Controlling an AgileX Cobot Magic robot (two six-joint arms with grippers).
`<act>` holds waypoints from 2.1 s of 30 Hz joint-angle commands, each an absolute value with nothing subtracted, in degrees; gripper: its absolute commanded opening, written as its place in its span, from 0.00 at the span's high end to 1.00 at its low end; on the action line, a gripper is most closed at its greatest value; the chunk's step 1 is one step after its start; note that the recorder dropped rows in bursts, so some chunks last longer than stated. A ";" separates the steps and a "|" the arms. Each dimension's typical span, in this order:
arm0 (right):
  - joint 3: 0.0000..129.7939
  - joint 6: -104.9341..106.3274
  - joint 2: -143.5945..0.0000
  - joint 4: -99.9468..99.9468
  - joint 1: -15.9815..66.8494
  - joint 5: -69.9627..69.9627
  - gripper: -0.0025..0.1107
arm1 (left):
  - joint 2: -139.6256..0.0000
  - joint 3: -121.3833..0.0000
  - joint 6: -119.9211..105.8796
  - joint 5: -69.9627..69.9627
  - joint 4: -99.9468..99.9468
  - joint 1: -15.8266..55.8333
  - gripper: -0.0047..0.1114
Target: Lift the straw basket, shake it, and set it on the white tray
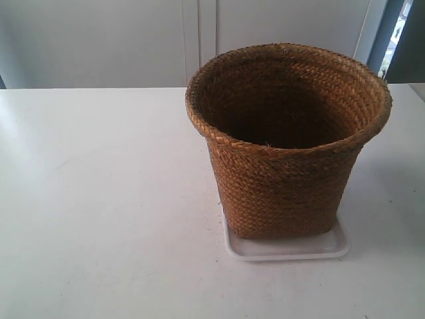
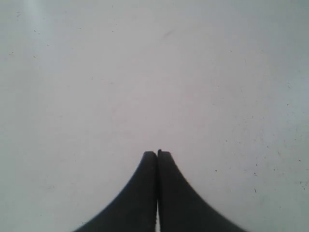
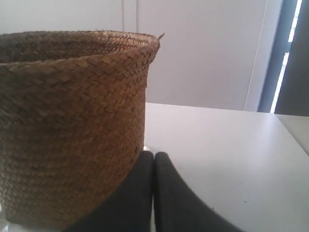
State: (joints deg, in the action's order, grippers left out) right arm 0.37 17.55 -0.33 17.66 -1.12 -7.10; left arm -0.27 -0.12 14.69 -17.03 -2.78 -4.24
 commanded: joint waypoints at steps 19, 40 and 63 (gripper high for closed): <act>0.00 11.25 0.00 12.04 -6.87 -19.87 0.98 | 0.00 0.00 14.78 -17.64 -3.10 -4.38 0.96; 0.00 10.08 0.00 11.65 -6.87 -19.62 0.98 | 0.00 0.00 14.78 -17.64 -3.10 -4.38 0.96; 0.00 10.08 0.00 11.65 -6.87 -19.62 0.98 | 0.00 0.00 14.78 -17.64 -3.10 -4.38 0.96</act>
State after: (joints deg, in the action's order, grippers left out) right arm 0.28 10.17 -0.33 11.76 -6.34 -19.67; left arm -0.27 -0.12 14.69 -17.03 -2.88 -4.24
